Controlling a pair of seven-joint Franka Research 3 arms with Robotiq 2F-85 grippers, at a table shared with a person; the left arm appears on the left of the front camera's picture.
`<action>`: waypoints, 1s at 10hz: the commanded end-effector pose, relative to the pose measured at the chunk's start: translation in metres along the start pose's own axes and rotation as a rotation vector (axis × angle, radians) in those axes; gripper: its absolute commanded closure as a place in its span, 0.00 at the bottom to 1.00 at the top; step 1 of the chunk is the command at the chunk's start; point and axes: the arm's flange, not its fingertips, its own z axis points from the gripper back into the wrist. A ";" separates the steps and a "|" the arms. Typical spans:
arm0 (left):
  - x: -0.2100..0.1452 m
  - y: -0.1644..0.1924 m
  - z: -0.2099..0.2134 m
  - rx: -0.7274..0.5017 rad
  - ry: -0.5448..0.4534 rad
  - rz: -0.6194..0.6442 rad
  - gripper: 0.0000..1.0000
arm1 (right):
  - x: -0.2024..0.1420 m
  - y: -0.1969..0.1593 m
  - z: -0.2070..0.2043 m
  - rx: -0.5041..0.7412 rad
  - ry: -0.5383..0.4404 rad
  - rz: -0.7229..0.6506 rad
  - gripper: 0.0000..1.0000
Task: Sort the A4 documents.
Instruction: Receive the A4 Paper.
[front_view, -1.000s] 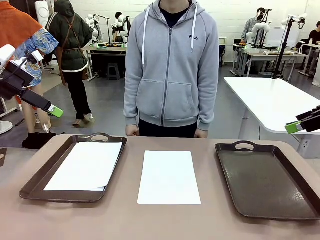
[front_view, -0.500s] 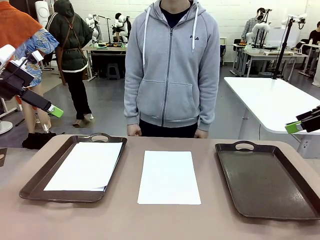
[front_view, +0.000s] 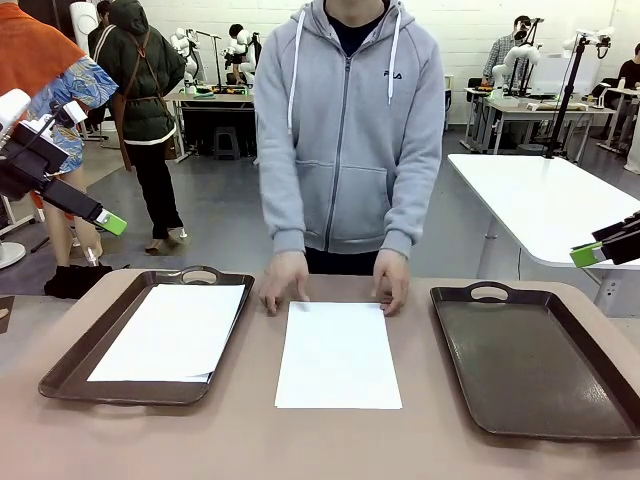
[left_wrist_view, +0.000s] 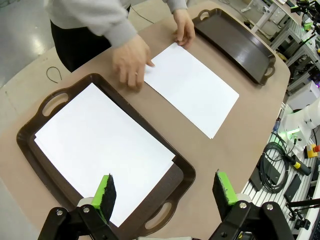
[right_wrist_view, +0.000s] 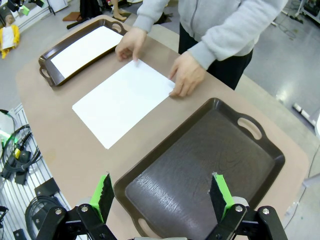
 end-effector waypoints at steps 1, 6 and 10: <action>-0.001 0.000 0.001 -0.012 -0.011 -0.007 0.00 | 0.000 -0.001 -0.003 0.017 -0.007 -0.002 0.00; -0.001 0.000 0.001 -0.012 -0.011 -0.007 0.00 | 0.000 -0.001 -0.003 0.017 -0.007 -0.002 0.00; -0.001 0.000 0.001 -0.012 -0.011 -0.007 0.00 | 0.000 -0.001 -0.003 0.017 -0.007 -0.002 0.00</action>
